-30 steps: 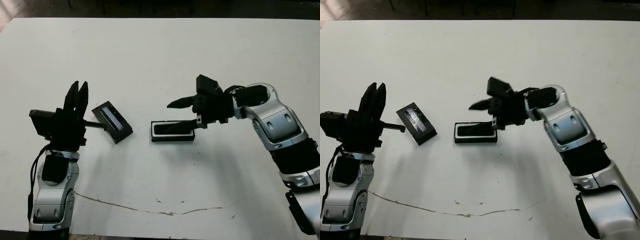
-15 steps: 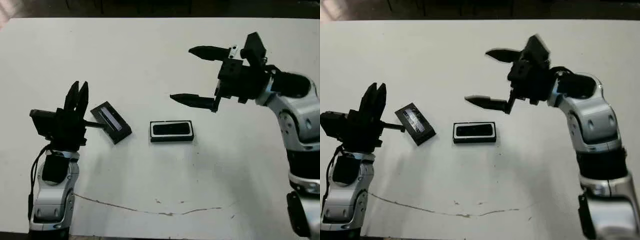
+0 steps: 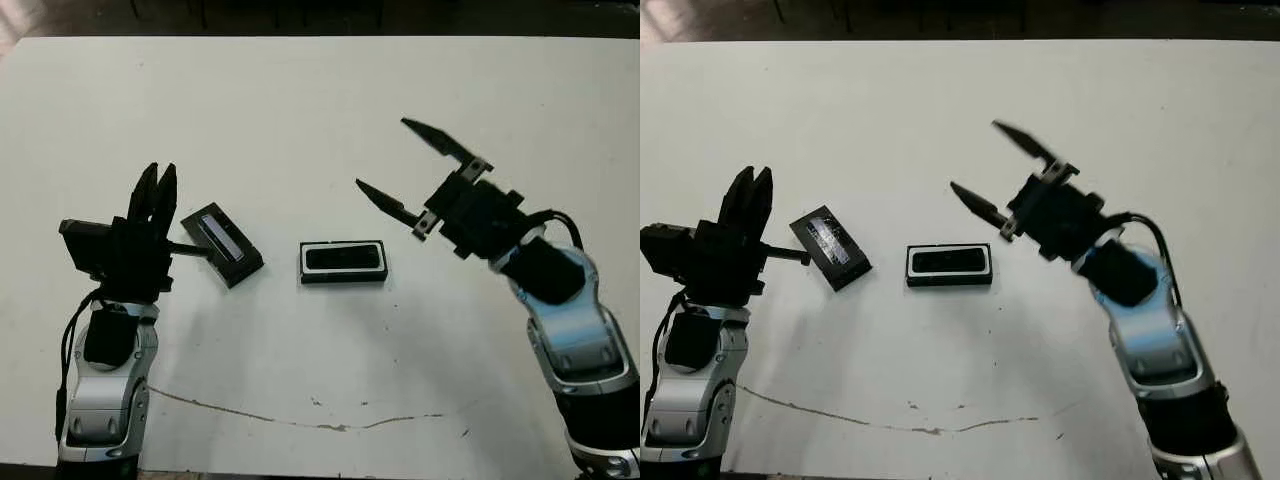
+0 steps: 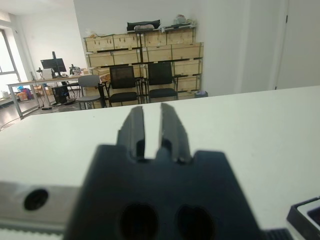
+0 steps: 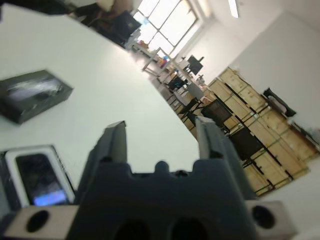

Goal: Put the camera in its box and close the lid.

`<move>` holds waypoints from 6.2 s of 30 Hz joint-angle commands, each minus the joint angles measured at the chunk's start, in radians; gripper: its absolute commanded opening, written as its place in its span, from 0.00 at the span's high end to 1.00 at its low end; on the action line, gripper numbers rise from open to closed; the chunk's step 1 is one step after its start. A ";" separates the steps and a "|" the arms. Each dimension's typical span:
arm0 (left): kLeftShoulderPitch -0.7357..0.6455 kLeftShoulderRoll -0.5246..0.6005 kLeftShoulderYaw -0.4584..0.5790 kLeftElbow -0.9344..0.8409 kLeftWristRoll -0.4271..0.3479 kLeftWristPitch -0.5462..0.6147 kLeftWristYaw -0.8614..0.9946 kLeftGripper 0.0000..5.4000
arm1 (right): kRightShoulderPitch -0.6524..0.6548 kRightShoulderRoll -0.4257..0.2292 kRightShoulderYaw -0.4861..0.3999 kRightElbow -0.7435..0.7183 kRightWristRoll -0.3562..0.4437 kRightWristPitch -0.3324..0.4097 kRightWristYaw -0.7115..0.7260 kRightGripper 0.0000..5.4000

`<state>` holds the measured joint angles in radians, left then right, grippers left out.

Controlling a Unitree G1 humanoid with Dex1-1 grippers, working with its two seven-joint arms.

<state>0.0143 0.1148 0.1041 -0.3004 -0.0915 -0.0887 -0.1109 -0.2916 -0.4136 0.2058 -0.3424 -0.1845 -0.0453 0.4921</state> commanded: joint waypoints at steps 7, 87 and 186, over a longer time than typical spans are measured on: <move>0.025 0.015 0.009 0.014 0.007 -0.015 -0.006 1.00 | -0.002 -0.068 0.091 0.033 -0.121 -0.040 0.073 0.95; -0.984 0.397 -0.857 0.602 0.475 0.284 -1.312 1.00 | 0.117 -0.008 -0.290 -0.041 0.521 0.307 0.001 1.00; 0.150 0.233 0.167 -0.340 -0.239 0.946 -0.195 0.00 | 0.119 -0.015 -0.260 0.104 0.484 0.177 0.089 1.00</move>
<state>0.1425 0.3433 0.2825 -0.6591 -0.3434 0.8528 -0.3184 -0.1917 -0.4262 -0.0507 -0.2573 0.2991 0.1369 0.5694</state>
